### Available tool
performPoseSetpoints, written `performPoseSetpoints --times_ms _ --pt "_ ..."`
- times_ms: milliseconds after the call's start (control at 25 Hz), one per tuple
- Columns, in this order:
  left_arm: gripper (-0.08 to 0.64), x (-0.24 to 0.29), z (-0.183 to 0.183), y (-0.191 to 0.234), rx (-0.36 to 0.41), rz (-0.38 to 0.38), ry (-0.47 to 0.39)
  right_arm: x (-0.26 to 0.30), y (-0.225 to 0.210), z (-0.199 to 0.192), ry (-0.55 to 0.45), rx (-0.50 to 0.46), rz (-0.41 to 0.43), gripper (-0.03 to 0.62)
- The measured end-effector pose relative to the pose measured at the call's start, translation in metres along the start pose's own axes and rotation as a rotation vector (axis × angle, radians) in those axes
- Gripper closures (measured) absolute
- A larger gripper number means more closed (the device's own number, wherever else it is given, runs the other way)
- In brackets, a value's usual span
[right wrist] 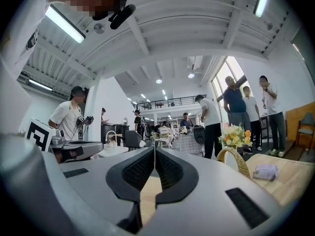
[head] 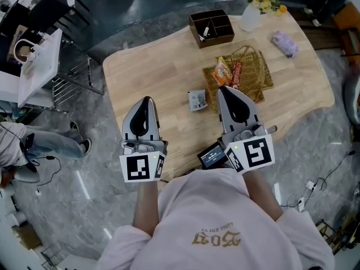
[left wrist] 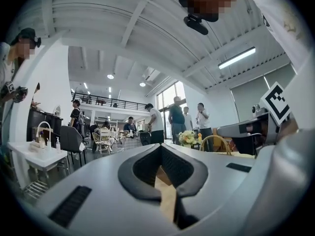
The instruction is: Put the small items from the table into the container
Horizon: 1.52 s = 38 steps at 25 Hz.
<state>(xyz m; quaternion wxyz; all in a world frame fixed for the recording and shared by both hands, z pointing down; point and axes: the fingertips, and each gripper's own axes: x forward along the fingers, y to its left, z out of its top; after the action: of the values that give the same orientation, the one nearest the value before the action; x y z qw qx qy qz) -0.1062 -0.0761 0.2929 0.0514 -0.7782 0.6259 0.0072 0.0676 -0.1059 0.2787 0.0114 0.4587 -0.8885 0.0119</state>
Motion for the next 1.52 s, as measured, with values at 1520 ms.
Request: performPoseSetpoints --times_ms 1520 --pt "0.552 0.03 -0.156 -0.048 -0.087 -0.091 0.301 0.026 0.002 -0.202 0.456 -0.124 0.139 0.571"
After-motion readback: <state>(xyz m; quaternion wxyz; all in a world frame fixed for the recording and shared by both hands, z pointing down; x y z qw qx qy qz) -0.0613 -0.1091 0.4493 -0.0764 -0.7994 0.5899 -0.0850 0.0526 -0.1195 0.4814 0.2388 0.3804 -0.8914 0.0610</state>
